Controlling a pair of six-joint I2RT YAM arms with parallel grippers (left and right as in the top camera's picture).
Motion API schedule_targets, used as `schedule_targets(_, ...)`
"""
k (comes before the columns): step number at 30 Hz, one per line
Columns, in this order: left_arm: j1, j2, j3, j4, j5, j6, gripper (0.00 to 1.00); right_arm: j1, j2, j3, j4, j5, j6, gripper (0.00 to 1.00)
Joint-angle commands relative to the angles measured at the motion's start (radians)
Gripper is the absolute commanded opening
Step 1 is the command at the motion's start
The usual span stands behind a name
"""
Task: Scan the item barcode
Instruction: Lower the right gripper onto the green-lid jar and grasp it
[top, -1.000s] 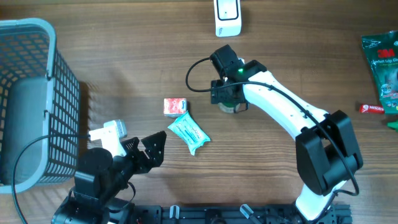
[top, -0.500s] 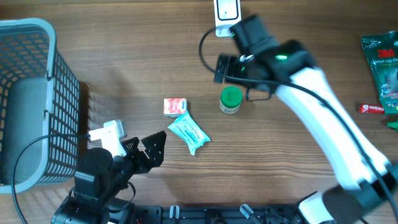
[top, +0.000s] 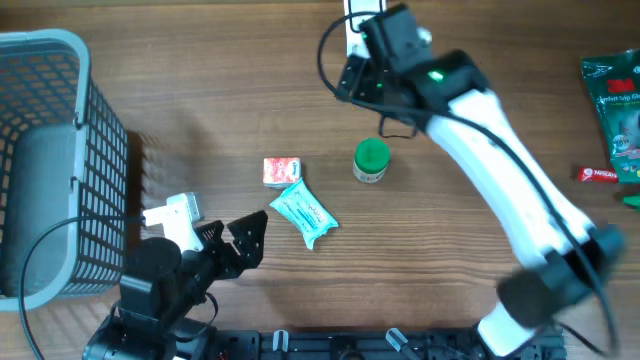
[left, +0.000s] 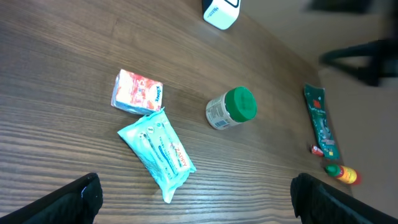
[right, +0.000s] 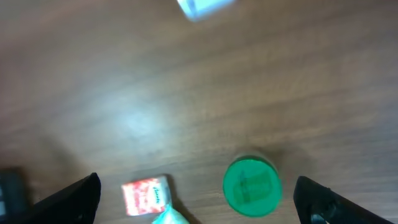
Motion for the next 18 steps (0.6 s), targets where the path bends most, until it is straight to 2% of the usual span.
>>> schedule_targets(1, -0.006, 0.001, 0.001, 0.002, -0.009, 0.020, 1.00, -0.053, 0.140, 0.085, -0.047, -0.133, 0.090, 0.96)
schedule_targets(4, -0.006, 0.001, 0.001, 0.002, -0.009, 0.020, 1.00, -0.079, 0.208, 0.133, -0.136, -0.126, 0.114, 0.93)
schedule_targets(9, -0.006, 0.001, 0.001, 0.002, -0.009, 0.020, 1.00, -0.090, 0.269, 0.135, -0.212, -0.132, 0.105, 0.93)
schedule_targets(12, -0.006, 0.001, 0.001, 0.002, -0.009, 0.020, 1.00, -0.088, 0.325, 0.135, -0.221, -0.182, 0.032, 0.95)
schedule_targets(18, -0.006, 0.001, 0.001, 0.002, -0.009, 0.020, 1.00, -0.101, 0.395, 0.130, -0.288, -0.185, 0.022, 0.96)
